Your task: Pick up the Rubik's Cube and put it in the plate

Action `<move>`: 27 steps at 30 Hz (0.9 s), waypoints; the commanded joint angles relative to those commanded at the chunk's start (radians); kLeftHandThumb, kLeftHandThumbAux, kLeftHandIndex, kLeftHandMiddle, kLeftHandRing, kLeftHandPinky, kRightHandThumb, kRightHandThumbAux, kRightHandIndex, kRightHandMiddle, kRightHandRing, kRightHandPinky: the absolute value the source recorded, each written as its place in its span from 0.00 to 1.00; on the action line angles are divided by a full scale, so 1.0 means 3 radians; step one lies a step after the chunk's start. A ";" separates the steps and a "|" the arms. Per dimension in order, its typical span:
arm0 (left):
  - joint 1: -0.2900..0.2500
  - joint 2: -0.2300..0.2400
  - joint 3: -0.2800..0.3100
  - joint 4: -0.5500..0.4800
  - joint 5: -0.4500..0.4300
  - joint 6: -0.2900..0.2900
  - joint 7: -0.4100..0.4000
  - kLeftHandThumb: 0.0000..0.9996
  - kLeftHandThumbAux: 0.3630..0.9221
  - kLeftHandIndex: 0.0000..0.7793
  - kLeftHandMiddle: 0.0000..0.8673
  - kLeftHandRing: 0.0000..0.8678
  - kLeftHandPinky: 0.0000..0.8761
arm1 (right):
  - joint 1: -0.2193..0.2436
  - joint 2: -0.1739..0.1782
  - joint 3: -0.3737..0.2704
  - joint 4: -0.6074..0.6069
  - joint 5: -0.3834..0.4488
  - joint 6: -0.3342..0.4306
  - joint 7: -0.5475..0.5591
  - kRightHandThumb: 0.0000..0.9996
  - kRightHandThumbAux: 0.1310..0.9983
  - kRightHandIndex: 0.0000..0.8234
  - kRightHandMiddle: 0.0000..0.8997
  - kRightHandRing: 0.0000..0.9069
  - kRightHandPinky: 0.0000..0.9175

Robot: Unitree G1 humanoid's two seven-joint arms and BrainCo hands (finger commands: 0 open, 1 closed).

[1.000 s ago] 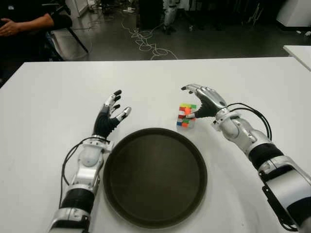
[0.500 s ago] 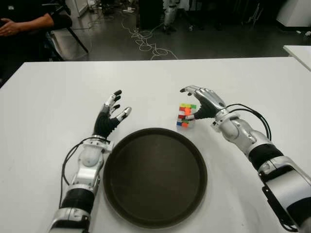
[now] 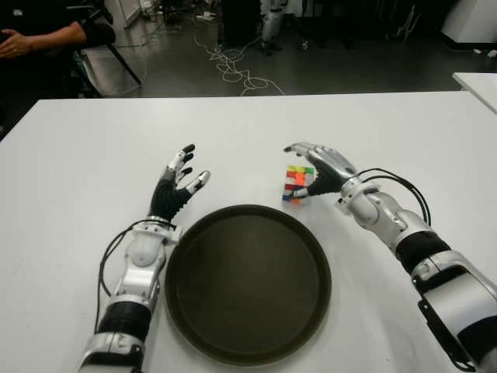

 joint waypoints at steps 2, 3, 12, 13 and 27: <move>0.0001 -0.0006 0.0001 -0.0004 -0.0003 -0.0004 0.0003 0.00 0.34 0.02 0.06 0.00 0.00 | 0.0007 0.0000 0.0005 -0.0018 -0.0004 0.0017 0.0014 0.00 0.69 0.24 0.22 0.22 0.22; 0.0002 -0.0008 0.0001 -0.0006 -0.0002 -0.0009 0.0005 0.00 0.34 0.02 0.06 0.00 0.00 | 0.0010 -0.0001 0.0008 -0.0028 -0.0008 0.0024 0.0021 0.00 0.68 0.24 0.22 0.22 0.22; 0.0011 0.0003 -0.0010 -0.0042 0.0032 0.0004 0.0021 0.00 0.34 0.03 0.05 0.00 0.00 | 0.0046 0.0003 0.0008 -0.0077 -0.0017 0.0059 0.0044 0.00 0.68 0.24 0.21 0.21 0.20; 0.0012 0.0004 -0.0011 -0.0045 0.0035 0.0008 0.0021 0.00 0.35 0.03 0.05 0.00 0.00 | 0.0048 0.0004 0.0007 -0.0078 -0.0015 0.0059 0.0045 0.00 0.68 0.24 0.21 0.21 0.20; 0.0019 0.0005 -0.0014 -0.0045 0.0041 0.0004 0.0025 0.00 0.34 0.02 0.04 0.00 0.00 | 0.0062 0.0041 -0.0010 -0.0037 0.0011 0.0101 0.0060 0.00 0.70 0.23 0.22 0.23 0.22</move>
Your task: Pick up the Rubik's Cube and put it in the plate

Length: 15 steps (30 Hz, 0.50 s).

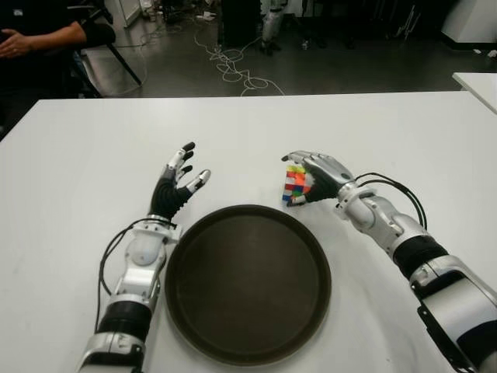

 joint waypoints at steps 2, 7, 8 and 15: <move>0.0002 -0.0002 0.0000 -0.0003 -0.0008 -0.0001 -0.0006 0.00 0.34 0.02 0.04 0.00 0.00 | 0.0002 0.0008 -0.0006 0.0006 0.0008 0.0016 0.0011 0.00 0.70 0.23 0.22 0.23 0.23; 0.0004 -0.0003 0.0002 -0.0014 -0.0042 0.0025 -0.0041 0.00 0.32 0.01 0.04 0.00 0.00 | -0.0006 0.0039 -0.0021 0.0086 0.0027 0.0076 0.0029 0.00 0.71 0.24 0.22 0.23 0.24; 0.0006 -0.0004 0.0003 -0.0017 -0.0047 0.0031 -0.0044 0.00 0.32 0.01 0.03 0.00 0.00 | -0.0016 0.0048 -0.0020 0.0128 0.0026 0.0083 0.0018 0.00 0.70 0.24 0.22 0.23 0.25; 0.0014 -0.0017 0.0012 -0.0034 -0.0078 0.0041 -0.0057 0.00 0.35 0.01 0.03 0.00 0.00 | -0.0036 0.0075 -0.0033 0.0180 0.0038 0.0159 0.0018 0.00 0.65 0.23 0.21 0.23 0.23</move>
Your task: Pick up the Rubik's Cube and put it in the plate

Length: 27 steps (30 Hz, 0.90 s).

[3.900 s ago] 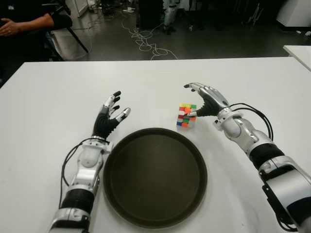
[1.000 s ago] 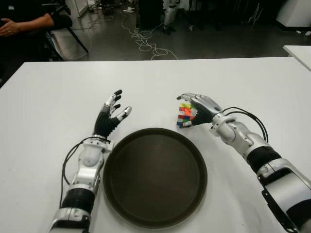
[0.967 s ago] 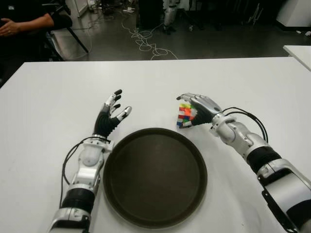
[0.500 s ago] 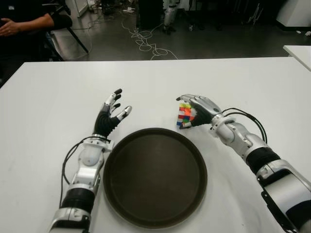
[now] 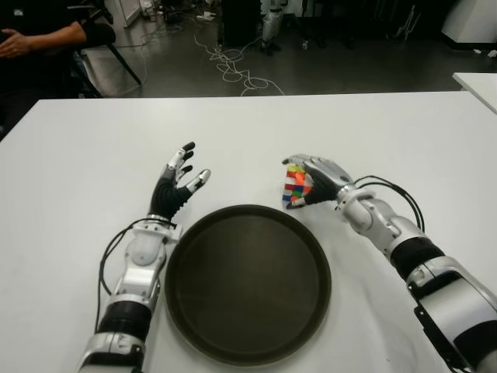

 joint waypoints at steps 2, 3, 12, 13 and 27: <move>0.0005 -0.0003 -0.0003 -0.0017 -0.0005 -0.0001 0.0000 0.00 0.36 0.01 0.03 0.00 0.00 | -0.0001 0.0009 -0.0014 0.0004 0.0020 0.0037 0.0027 0.00 0.65 0.22 0.20 0.23 0.24; 0.0008 -0.0004 -0.0005 -0.0027 -0.0005 -0.0002 0.0000 0.00 0.36 0.01 0.03 0.00 0.00 | -0.0001 0.0013 -0.0021 0.0005 0.0030 0.0050 0.0038 0.00 0.65 0.22 0.20 0.23 0.24; 0.0029 0.0008 -0.0021 -0.0093 0.0026 0.0024 0.0010 0.00 0.33 0.01 0.04 0.00 0.00 | 0.0000 0.0030 -0.0036 0.0016 0.0082 0.0062 0.0045 0.00 0.68 0.20 0.22 0.26 0.30; 0.0028 0.0011 -0.0023 -0.0097 0.0034 0.0030 0.0014 0.00 0.33 0.02 0.04 0.00 0.00 | -0.0002 0.0031 -0.0036 0.0019 0.0085 0.0062 0.0044 0.00 0.68 0.20 0.22 0.26 0.30; 0.0028 0.0020 -0.0021 -0.0077 0.0044 0.0012 0.0000 0.00 0.38 0.02 0.04 0.00 0.00 | -0.0021 0.0040 -0.0030 0.0082 0.0090 0.0056 0.0026 0.00 0.65 0.22 0.22 0.25 0.26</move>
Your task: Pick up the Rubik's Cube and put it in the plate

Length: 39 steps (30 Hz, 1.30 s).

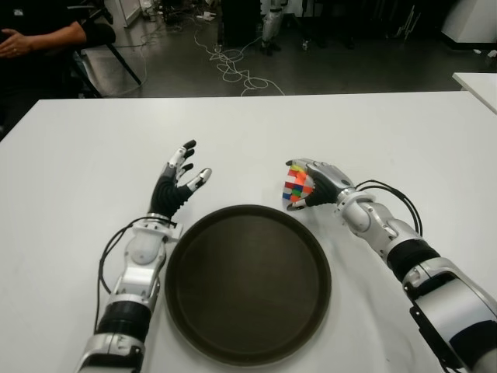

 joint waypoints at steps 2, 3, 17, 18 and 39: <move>-0.0001 -0.0002 0.0002 0.0004 -0.0006 -0.0015 -0.0003 0.00 0.39 0.03 0.05 0.00 0.00 | 0.0002 0.0000 -0.0002 0.0004 0.0003 -0.0008 -0.0005 0.00 0.65 0.22 0.22 0.24 0.26; 0.0000 -0.0002 0.0002 0.0004 -0.0006 -0.0019 -0.0002 0.00 0.39 0.03 0.05 0.00 0.00 | 0.0002 -0.0003 -0.0003 0.0006 0.0002 -0.0011 -0.0007 0.00 0.65 0.22 0.22 0.24 0.26; 0.0020 -0.0015 -0.0001 -0.0042 -0.0010 0.0025 0.0006 0.00 0.34 0.02 0.04 0.00 0.00 | 0.0009 -0.0048 0.0043 0.0000 -0.0093 -0.0046 -0.0206 0.02 0.77 0.25 0.26 0.28 0.31; 0.0021 -0.0017 -0.0001 -0.0044 -0.0009 0.0028 0.0008 0.00 0.35 0.02 0.04 0.00 0.00 | 0.0009 -0.0054 0.0047 -0.0001 -0.0100 -0.0051 -0.0223 0.05 0.78 0.25 0.26 0.28 0.32; 0.0023 -0.0018 -0.0008 -0.0055 -0.0021 0.0047 -0.0002 0.00 0.33 0.02 0.04 0.00 0.00 | 0.0022 -0.0062 0.0015 0.0066 -0.0099 -0.0260 -0.0518 0.69 0.70 0.49 0.38 0.38 0.42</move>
